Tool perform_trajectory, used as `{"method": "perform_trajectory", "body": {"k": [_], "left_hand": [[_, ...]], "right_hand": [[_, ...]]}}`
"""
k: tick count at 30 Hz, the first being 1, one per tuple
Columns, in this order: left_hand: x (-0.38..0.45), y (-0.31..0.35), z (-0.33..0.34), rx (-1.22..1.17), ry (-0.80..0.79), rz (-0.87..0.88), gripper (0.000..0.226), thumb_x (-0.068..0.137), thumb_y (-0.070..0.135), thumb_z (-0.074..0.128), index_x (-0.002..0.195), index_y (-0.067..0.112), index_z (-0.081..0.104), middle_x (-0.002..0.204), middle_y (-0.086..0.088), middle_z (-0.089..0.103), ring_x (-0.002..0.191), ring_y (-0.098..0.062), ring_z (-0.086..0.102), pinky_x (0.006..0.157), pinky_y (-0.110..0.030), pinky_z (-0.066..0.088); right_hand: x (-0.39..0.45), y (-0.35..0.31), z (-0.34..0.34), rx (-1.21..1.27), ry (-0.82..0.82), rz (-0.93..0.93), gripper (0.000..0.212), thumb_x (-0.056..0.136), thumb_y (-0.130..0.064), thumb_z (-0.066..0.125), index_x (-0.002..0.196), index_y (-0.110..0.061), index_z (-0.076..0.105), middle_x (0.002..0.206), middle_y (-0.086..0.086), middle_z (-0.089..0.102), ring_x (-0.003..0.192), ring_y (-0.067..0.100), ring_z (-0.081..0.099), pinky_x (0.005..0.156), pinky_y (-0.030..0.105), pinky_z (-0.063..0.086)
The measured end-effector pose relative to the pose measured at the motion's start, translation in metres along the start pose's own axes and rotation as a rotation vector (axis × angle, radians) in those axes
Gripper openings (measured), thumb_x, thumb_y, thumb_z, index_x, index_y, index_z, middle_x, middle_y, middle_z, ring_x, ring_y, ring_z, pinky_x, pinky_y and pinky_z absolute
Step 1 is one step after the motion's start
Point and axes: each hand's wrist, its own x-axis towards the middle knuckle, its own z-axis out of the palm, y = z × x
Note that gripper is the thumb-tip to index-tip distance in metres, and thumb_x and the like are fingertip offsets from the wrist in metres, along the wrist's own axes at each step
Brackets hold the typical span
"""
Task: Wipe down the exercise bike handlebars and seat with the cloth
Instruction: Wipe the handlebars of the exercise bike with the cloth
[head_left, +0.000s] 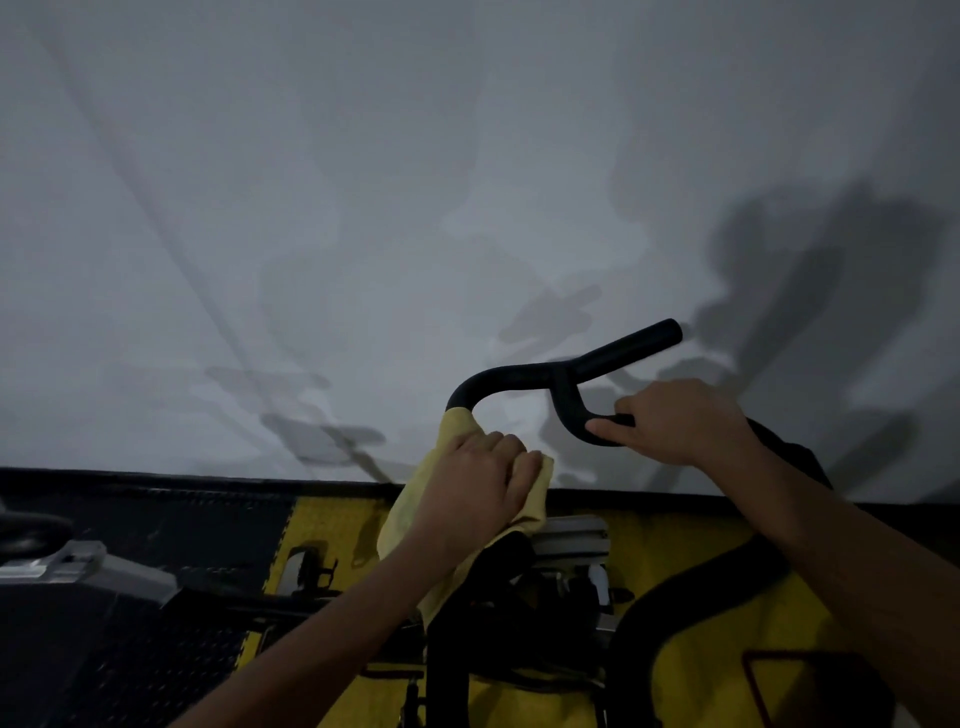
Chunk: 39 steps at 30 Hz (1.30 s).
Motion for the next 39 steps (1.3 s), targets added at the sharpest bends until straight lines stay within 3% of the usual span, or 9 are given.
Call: {"method": "perform_trajectory", "body": {"k": [8,12,14,18,23,28,32,36,39], "left_hand": [[0.058,-0.004,0.009,0.002,-0.411,-0.292,0.040,0.088,0.051,0.037,0.062,0.022,0.046,0.065,0.003,0.052,0.066,-0.022,0.050,0.065,-0.035,0.040],[0.080,-0.003,-0.008,-0.104,-0.900,-0.186,0.050,0.097,0.035,0.029,0.125,0.012,0.063,0.129,-0.016,0.060,0.106,-0.034,0.059,0.092,-0.043,0.047],[0.081,-0.002,-0.006,-0.111,-0.851,-0.228,0.044,0.103,0.034,0.033,0.128,0.014,0.063,0.128,-0.014,0.061,0.112,-0.033,0.058,0.098,-0.043,0.047],[0.041,0.004,-0.004,-0.118,-0.361,-0.288,0.047,0.099,0.052,0.040,0.063,0.023,0.047,0.064,0.004,0.052,0.070,-0.022,0.056,0.067,-0.035,0.042],[0.002,0.001,0.001,0.019,0.002,0.051,0.035,0.105,0.034,0.042,0.080,0.015,0.058,0.078,0.001,0.058,0.073,-0.019,0.053,0.074,-0.037,0.043],[0.016,0.004,-0.001,0.100,-0.017,0.033,0.032,0.099,0.026,0.052,0.069,0.015,0.053,0.060,0.002,0.050,0.056,-0.024,0.053,0.055,-0.032,0.041],[0.043,0.007,0.001,0.121,-0.325,-0.057,0.039,0.088,0.042,0.021,0.058,0.020,0.030,0.058,0.002,0.040,0.065,-0.029,0.053,0.063,-0.034,0.030],[0.072,0.003,0.000,-0.107,-0.652,-0.411,0.031,0.083,0.046,0.044,0.070,0.020,0.053,0.075,-0.001,0.058,0.080,-0.024,0.059,0.072,-0.037,0.041],[0.073,0.002,-0.003,-0.143,-0.704,-0.365,0.034,0.084,0.044,0.043,0.070,0.015,0.054,0.084,-0.006,0.061,0.083,-0.024,0.058,0.075,-0.038,0.040]], "right_hand": [[0.002,0.002,0.002,0.008,-0.002,-0.008,0.068,0.088,-0.083,0.022,0.075,-0.028,0.060,0.067,-0.006,0.057,0.058,0.009,0.052,0.051,0.027,0.032],[-0.001,0.001,0.000,0.021,-0.003,0.001,0.068,0.088,-0.082,0.024,0.072,-0.027,0.059,0.066,-0.006,0.058,0.059,0.009,0.054,0.053,0.028,0.035],[-0.002,0.000,-0.001,0.013,0.003,0.013,0.067,0.088,-0.083,0.023,0.072,-0.028,0.059,0.066,-0.006,0.057,0.059,0.009,0.053,0.053,0.028,0.034],[-0.002,-0.002,-0.002,-0.006,0.005,0.014,0.070,0.087,-0.084,0.021,0.075,-0.028,0.060,0.067,-0.005,0.057,0.060,0.010,0.052,0.056,0.029,0.037],[-0.004,-0.006,-0.005,-0.024,0.001,0.018,0.073,0.086,-0.086,0.018,0.071,-0.026,0.057,0.066,-0.004,0.057,0.058,0.012,0.052,0.051,0.029,0.032],[-0.005,-0.006,-0.007,-0.043,-0.004,0.027,0.073,0.086,-0.085,0.017,0.069,-0.025,0.055,0.069,-0.001,0.059,0.062,0.016,0.057,0.056,0.030,0.041],[-0.006,-0.005,-0.009,-0.023,-0.028,0.035,0.074,0.087,-0.084,0.021,0.075,-0.023,0.061,0.071,0.000,0.061,0.066,0.018,0.059,0.065,0.032,0.049],[-0.008,-0.004,-0.011,-0.030,-0.045,0.022,0.071,0.089,-0.082,0.021,0.074,-0.023,0.058,0.072,0.000,0.060,0.066,0.018,0.058,0.068,0.033,0.051],[-0.009,-0.006,-0.012,-0.023,-0.042,0.025,0.071,0.088,-0.083,0.021,0.073,-0.023,0.057,0.072,0.000,0.061,0.067,0.018,0.059,0.072,0.035,0.054]]}}
